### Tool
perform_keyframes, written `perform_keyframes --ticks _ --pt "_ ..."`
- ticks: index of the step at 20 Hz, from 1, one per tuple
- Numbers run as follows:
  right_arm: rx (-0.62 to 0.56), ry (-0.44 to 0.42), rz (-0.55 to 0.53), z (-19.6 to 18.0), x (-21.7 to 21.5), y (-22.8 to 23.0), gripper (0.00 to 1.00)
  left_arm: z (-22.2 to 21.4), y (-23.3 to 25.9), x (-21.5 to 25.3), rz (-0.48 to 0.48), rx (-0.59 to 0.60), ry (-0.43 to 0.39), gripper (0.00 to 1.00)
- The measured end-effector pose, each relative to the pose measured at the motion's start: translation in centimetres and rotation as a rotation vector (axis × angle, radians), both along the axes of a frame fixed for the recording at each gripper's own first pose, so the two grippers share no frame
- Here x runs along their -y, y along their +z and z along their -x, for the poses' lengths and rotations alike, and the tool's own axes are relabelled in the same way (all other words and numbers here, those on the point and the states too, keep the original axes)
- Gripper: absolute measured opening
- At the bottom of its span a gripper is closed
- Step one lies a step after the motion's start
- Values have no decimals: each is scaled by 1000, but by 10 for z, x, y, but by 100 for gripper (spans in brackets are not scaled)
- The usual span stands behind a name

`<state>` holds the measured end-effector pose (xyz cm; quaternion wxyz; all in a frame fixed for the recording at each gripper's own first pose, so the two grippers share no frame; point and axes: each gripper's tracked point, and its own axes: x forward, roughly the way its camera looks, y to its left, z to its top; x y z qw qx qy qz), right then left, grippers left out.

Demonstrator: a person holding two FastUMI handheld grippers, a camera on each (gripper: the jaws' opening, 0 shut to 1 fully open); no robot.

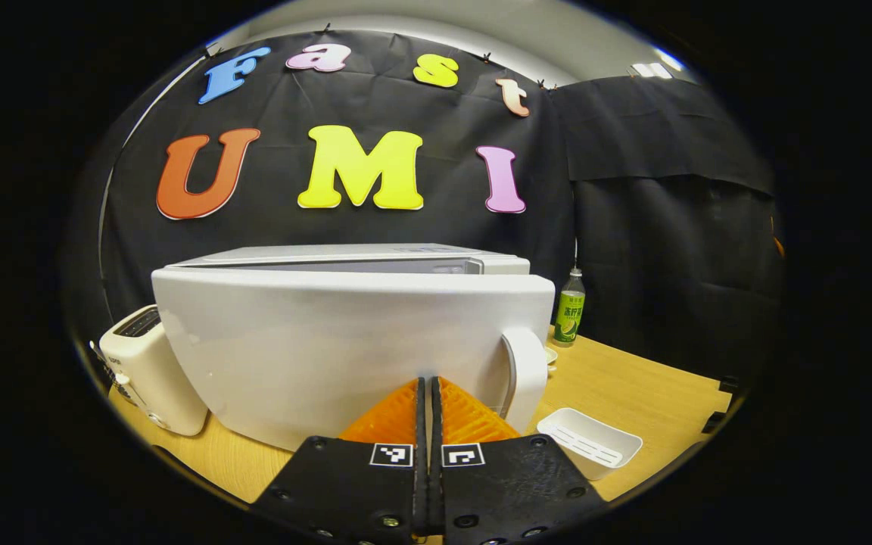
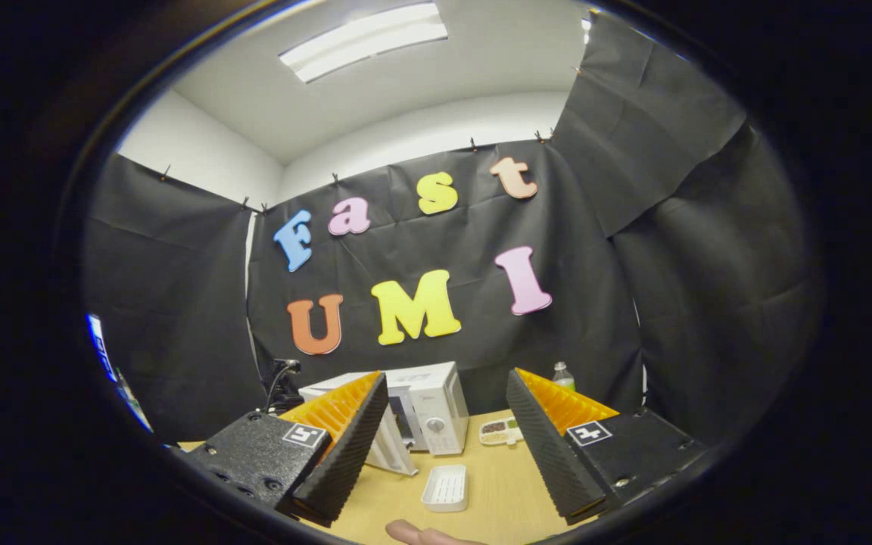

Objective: Open the microwave oven with the left hand, put the food in, and close the microwave oven.

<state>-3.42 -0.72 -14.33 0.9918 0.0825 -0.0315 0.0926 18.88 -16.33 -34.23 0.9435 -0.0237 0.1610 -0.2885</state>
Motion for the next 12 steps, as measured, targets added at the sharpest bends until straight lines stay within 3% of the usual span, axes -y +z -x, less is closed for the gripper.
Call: perform_keyframes --ticks 3,4,7,8,9,10,12 --pt "-29 -1 5 -11 7 -15 100 -19 -4 10 -2 9 21 0" --pt "-40 6 2 -13 7 -19 91 -25 -6 14 6 7 28 0" --pt "-67 -14 14 -25 16 -29 91 -43 -9 22 15 -2 50 0" --pt "-78 -31 33 -29 20 -33 100 -49 -11 25 14 -5 59 0" --pt "-86 -56 57 -31 26 -37 90 -56 -13 27 12 -11 71 0" --pt "-91 -82 84 -33 30 -38 100 -60 -15 27 8 -26 86 0" --pt "-93 -115 127 -33 33 -39 100 -67 -12 33 20 -14 91 0"
